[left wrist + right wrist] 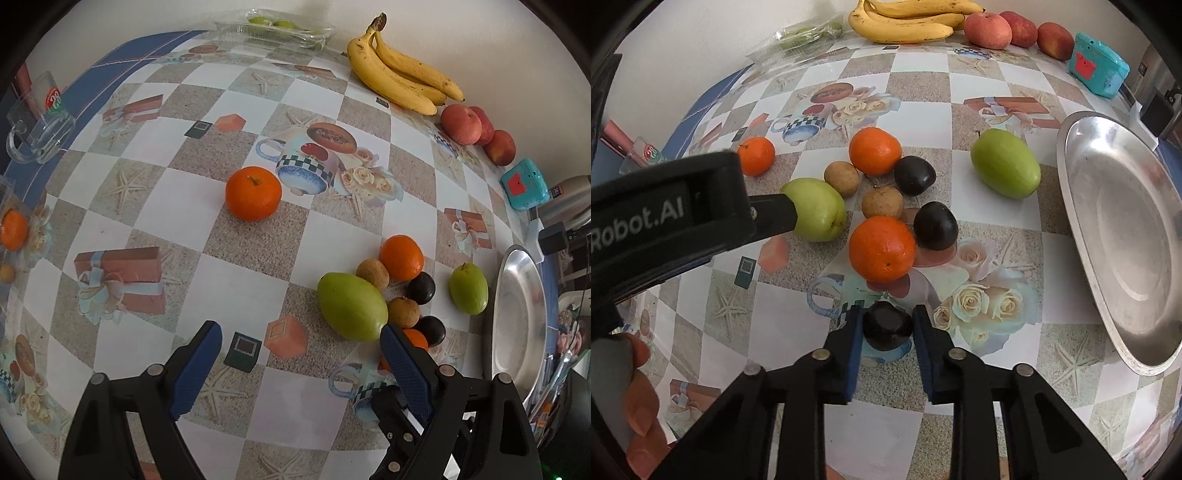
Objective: Organize fruits
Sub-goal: 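Lift the dark plum with the right tool while the left tool approaches the green pear, then carry the plum with the right tool while the left tool grasps and lifts the green pear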
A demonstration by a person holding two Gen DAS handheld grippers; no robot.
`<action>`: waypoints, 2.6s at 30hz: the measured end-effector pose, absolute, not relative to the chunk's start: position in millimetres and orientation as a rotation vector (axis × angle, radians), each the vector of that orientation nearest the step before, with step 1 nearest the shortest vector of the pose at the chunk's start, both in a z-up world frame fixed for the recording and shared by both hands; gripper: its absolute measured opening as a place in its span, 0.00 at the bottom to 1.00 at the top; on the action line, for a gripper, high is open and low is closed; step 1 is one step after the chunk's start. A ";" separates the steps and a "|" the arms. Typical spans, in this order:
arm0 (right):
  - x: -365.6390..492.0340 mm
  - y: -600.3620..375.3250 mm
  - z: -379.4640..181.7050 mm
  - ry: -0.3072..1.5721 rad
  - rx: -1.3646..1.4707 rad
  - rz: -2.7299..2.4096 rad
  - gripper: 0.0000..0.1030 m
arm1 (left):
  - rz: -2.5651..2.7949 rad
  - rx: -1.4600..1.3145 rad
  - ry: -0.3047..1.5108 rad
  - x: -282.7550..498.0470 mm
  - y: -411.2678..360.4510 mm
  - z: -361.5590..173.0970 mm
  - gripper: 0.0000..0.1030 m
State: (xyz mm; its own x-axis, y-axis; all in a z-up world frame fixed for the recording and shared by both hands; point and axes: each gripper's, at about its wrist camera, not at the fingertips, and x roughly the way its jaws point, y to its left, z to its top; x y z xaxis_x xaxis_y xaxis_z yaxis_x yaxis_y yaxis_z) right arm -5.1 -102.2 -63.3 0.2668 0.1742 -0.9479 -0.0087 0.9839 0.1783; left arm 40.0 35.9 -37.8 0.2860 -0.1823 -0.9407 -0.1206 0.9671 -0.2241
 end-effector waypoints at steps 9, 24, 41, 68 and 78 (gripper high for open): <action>-6.3 -117.9 -58.0 1.294 0.211 0.145 0.25 | -0.058 -0.286 1.282 46.0 28.0 -44.0 0.87; -6.9 -150.0 -44.8 1.262 0.266 0.132 0.25 | -0.085 -0.303 1.276 56.2 13.9 -58.8 0.66; -8.6 -161.7 -36.6 1.251 0.307 0.133 0.25 | -0.034 -0.305 1.260 55.6 11.2 -45.3 0.48; -13.1 -250.2 -15.2 1.161 0.531 0.091 0.25 | -0.067 -0.363 1.196 39.2 -25.4 -11.9 0.48; -15.1 -296.6 -8.5 1.108 0.458 -0.138 0.25 | -0.229 -0.225 1.153 28.5 -93.0 -2.4 0.48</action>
State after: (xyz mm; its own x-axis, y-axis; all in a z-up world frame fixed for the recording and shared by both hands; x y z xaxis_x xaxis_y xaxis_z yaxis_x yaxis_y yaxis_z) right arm -15.1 -296.6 -8.5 0.4491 0.1176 -0.8857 0.3309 0.8989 0.2872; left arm 28.5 -93.0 -2.4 0.3874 -0.2931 -0.8741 0.0629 0.9543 -0.2922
